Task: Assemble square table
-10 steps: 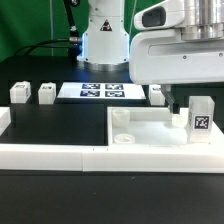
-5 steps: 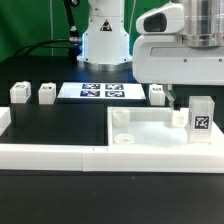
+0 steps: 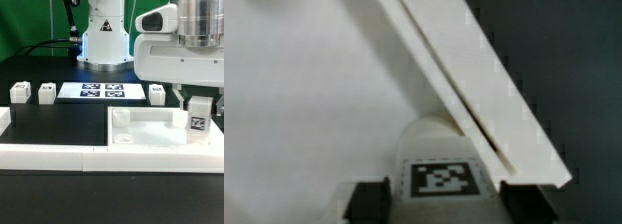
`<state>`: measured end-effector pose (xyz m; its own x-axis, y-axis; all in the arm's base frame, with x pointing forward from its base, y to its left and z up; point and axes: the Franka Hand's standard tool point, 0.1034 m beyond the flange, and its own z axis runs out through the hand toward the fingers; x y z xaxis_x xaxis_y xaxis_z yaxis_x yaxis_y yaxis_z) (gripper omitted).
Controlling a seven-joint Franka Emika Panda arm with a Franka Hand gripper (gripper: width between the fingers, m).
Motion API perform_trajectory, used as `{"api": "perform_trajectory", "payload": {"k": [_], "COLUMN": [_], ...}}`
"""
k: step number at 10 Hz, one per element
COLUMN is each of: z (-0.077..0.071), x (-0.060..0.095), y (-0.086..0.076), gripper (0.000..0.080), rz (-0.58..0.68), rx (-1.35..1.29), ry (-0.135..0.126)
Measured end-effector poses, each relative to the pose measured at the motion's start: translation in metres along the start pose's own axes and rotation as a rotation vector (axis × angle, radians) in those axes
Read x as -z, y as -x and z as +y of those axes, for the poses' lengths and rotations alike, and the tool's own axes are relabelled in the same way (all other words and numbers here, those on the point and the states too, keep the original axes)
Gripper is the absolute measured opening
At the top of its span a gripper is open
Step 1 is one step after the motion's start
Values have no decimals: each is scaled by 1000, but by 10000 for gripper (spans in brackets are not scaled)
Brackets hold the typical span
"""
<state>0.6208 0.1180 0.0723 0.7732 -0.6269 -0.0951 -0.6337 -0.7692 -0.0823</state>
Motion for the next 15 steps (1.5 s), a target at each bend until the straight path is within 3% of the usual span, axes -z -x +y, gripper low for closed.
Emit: {"api": "perform_trajectory", "payload": {"k": [4,7,8,10,11,12,15], "z": [0,-8,-11,-19,-21,-21,-19], "x": [0,-3,-4,-4,-3,-4,-4], "y": [0,9,10,10,7,7,7], "gripper": [290,291,291,291,291,291,291], "rz": [0,9,18,51,62,66,62], "rx": [-263,-693,-835,-1165,-1278,-1291,-1262], "ry": [-1,-1,-15,-73,-108,-128,-125]}}
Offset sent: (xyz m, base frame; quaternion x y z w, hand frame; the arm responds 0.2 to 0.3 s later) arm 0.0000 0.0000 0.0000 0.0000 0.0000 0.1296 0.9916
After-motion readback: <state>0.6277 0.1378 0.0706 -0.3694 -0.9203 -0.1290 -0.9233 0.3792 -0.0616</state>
